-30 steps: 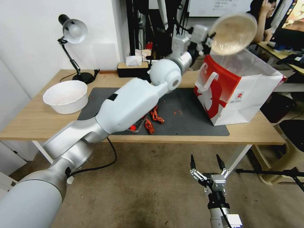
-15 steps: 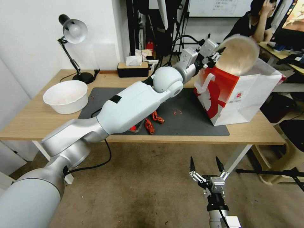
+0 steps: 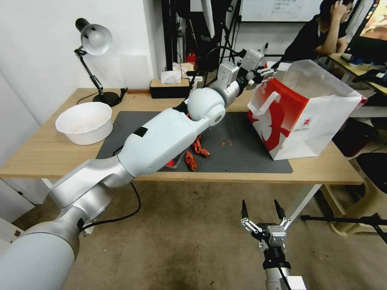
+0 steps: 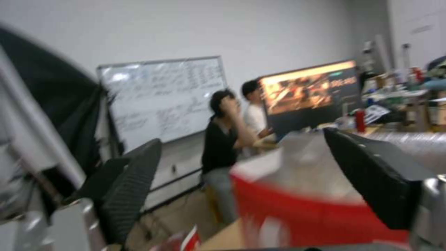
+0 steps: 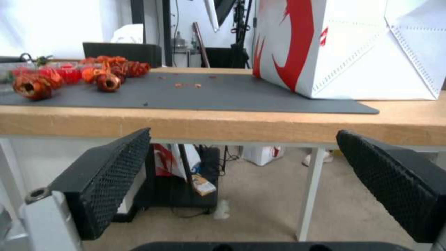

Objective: Pick up the trash from the table and place it into the takeout bag.

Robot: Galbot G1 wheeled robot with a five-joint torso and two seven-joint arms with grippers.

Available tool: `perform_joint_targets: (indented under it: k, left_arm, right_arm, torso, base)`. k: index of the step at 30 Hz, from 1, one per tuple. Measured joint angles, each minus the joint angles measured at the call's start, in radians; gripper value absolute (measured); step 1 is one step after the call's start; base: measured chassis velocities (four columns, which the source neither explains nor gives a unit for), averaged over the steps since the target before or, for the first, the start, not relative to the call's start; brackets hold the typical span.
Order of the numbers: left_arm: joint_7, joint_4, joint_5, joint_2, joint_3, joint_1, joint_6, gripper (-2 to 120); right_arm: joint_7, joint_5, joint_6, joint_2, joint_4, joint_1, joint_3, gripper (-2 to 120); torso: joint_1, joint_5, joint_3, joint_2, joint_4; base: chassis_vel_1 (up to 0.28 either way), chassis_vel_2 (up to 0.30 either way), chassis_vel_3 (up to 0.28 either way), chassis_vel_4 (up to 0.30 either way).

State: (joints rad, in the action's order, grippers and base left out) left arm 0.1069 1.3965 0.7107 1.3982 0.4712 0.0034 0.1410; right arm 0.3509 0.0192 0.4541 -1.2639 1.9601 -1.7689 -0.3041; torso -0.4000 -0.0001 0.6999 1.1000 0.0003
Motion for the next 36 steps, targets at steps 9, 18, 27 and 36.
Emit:
perform_joint_targets:
  k: [9,18,27,36]
  left_arm:
    - [0.006,0.013,0.001,-0.008,-0.011,0.009,0.001,100]
    - [0.039,0.123,-0.012,-0.099,-0.108,0.129,0.0,100]
    - [0.034,0.362,-0.075,-0.259,-0.331,0.454,-0.011,100]
    - [-0.01,0.555,-0.169,-0.359,-0.657,0.908,-0.079,100]
  right_arm:
    - [0.0,0.0,0.0,-0.001,0.001,0.0,0.0,100]
    - [-0.001,-0.001,0.001,-0.007,0.005,-0.003,0.0,100]
    - [0.0,-0.009,0.007,-0.007,0.01,-0.012,-0.002,100]
    - [0.0,-0.027,0.009,-0.006,0.031,-0.02,0.0,100]
  torso:
    - [0.0,-0.0001,0.0,0.0,-0.0001]
    - [0.0,-0.0005,0.0,0.0,0.0]
    - [0.0,0.0003,0.0,0.0,-0.0003]
    - [0.0,0.0,0.0,0.0,-0.0004]
  base:
    - [0.0,0.0,0.0,0.0]
    - [0.0,0.0,0.0,0.0]
    - [0.0,0.0,0.0,0.0]
    - [0.0,0.0,0.0,0.0]
